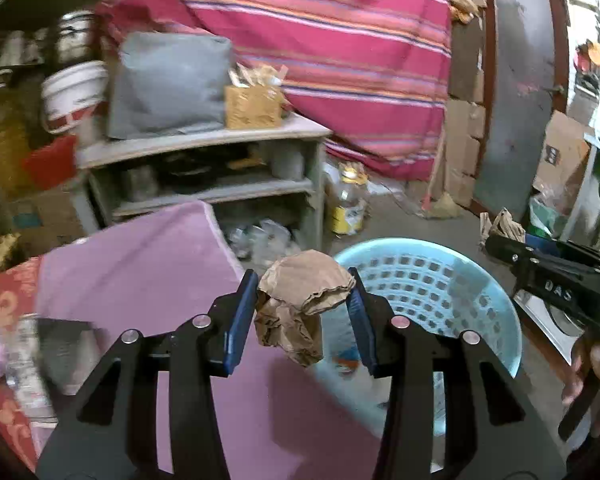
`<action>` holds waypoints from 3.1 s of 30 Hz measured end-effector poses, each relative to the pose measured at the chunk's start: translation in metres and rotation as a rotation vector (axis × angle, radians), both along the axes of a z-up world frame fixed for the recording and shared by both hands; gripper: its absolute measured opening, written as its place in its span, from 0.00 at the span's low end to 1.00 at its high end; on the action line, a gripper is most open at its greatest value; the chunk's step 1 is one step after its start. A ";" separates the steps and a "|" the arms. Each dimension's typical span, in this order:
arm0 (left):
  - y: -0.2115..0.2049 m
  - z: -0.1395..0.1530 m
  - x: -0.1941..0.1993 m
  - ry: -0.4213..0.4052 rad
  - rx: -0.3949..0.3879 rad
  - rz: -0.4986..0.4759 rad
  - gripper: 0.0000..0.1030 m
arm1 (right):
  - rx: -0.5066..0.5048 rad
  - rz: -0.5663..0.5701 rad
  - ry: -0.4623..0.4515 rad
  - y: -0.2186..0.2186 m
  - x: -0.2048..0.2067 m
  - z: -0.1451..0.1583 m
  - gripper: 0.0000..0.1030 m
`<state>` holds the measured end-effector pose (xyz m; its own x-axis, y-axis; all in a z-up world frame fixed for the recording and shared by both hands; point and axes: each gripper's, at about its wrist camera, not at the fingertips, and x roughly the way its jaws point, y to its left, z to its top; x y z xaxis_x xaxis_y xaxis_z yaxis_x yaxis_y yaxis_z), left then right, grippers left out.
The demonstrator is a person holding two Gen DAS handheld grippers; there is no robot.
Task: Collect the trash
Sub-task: 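Carry the brown paper over the basket and open the left tool, then grasp the pink wrapper with the left tool, then grasp the black-and-white printed snack bag with the right tool while the left tool holds the pink wrapper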
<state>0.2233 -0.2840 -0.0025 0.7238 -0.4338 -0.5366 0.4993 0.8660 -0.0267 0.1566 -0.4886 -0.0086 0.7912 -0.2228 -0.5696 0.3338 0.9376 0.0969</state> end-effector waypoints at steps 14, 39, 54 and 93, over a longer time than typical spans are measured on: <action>-0.066 -0.009 0.008 0.053 0.041 -0.080 0.89 | 0.050 -0.047 0.004 -0.039 -0.014 -0.012 0.41; 0.152 0.011 0.011 -0.055 0.140 0.289 0.94 | -0.012 0.044 0.046 0.048 0.029 -0.010 0.85; 0.322 -0.033 0.062 0.091 0.125 0.536 0.94 | -0.057 0.145 0.072 0.154 0.068 -0.012 0.90; 0.397 -0.026 0.001 0.081 0.048 0.484 0.25 | -0.152 0.456 0.122 0.385 0.083 -0.028 0.87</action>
<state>0.2243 0.1129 -0.0280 0.7913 -0.0318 -0.6106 0.0376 0.9993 -0.0032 0.2395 -0.1040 -0.0370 0.7571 0.0426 -0.6520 -0.1132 0.9913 -0.0667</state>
